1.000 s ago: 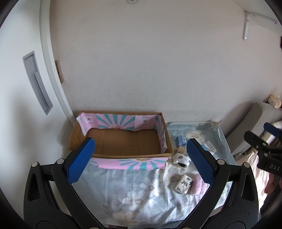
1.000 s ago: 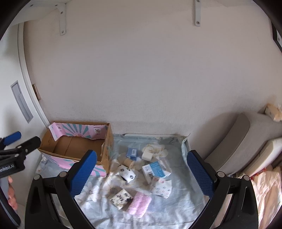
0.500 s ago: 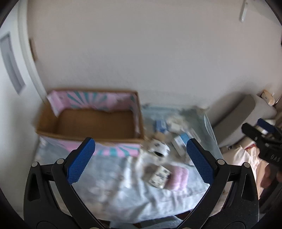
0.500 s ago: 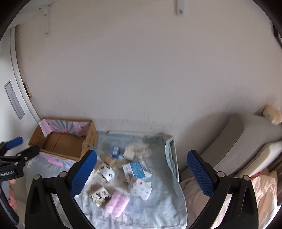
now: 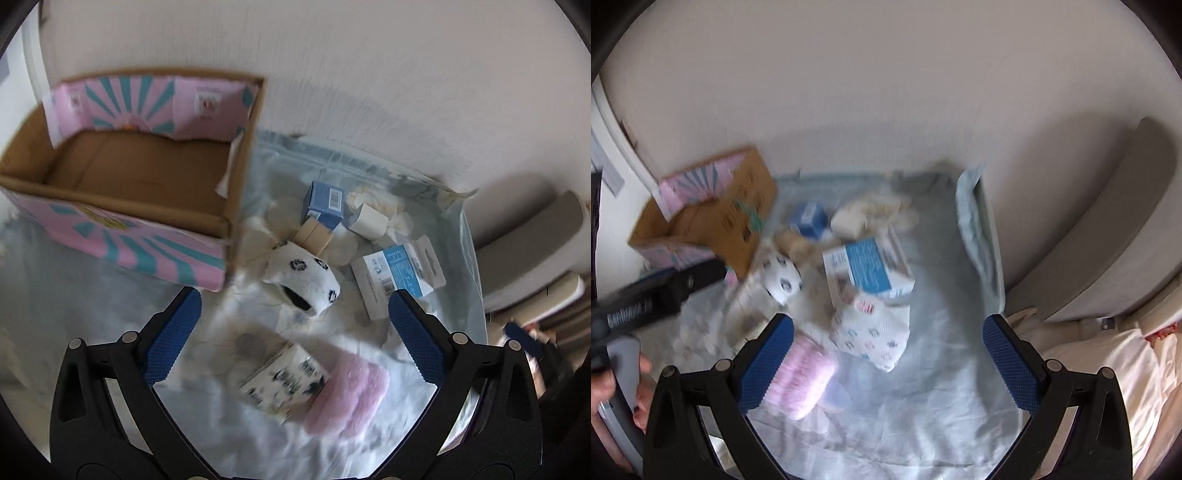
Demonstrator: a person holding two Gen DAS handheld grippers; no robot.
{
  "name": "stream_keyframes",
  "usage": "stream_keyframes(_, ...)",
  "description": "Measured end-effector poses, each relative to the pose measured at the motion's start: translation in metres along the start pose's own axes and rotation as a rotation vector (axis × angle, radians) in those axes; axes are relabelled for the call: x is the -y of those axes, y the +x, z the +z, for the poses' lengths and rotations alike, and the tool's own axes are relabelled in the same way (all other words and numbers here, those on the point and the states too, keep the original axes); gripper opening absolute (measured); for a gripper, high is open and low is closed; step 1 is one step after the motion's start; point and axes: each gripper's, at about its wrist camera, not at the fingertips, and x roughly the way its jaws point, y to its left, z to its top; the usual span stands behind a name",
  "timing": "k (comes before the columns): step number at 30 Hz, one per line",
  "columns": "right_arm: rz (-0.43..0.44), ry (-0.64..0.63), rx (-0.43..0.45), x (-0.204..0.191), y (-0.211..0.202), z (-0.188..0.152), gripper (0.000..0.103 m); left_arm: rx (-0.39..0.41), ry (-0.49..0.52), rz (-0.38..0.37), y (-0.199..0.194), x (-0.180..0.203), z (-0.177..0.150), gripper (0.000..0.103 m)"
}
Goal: Organize objects
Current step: 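Grasp the black-print white sock with the left tool while the right tool grasps the pink-text sock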
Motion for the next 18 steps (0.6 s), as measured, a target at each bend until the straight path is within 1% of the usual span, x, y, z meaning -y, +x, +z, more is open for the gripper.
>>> stream_keyframes(2,0.005,-0.010,-0.013,0.000,0.013,-0.005,0.102,0.000,-0.017,0.024,0.017,0.001,-0.003,0.099)
stream_keyframes(5,0.025,-0.010,-0.022,0.002,0.032,-0.012,0.102,-0.025,-0.051,0.040,0.036,0.000,-0.003,0.091)
stream_keyframes(9,0.042,-0.003,-0.023,0.005,0.049,-0.015,0.102,-0.018,-0.049,0.063,0.050,0.003,-0.003,0.090)
stream_keyframes(11,0.055,0.001,-0.021,0.005,0.053,-0.016,0.097,-0.021,-0.046,0.071,0.055,0.005,-0.003,0.083)
stream_keyframes(12,0.059,-0.002,-0.024,0.005,0.055,-0.016,0.097,-0.025,-0.047,0.071,0.058,0.006,-0.002,0.077)
stream_keyframes(15,0.056,-0.024,-0.029,0.001,0.062,-0.016,0.093,-0.031,-0.043,0.078,0.065,0.008,-0.001,0.077)
stream_keyframes(16,0.055,-0.032,-0.031,-0.001,0.064,-0.016,0.092,-0.030,-0.042,0.080,0.066,0.009,-0.001,0.075)
stream_keyframes(17,0.055,-0.035,-0.031,-0.001,0.065,-0.016,0.091,-0.030,-0.037,0.080,0.068,0.009,-0.001,0.071)
stream_keyframes(18,0.056,-0.035,-0.030,-0.001,0.066,-0.016,0.090,-0.033,-0.034,0.079,0.069,0.009,-0.001,0.063)
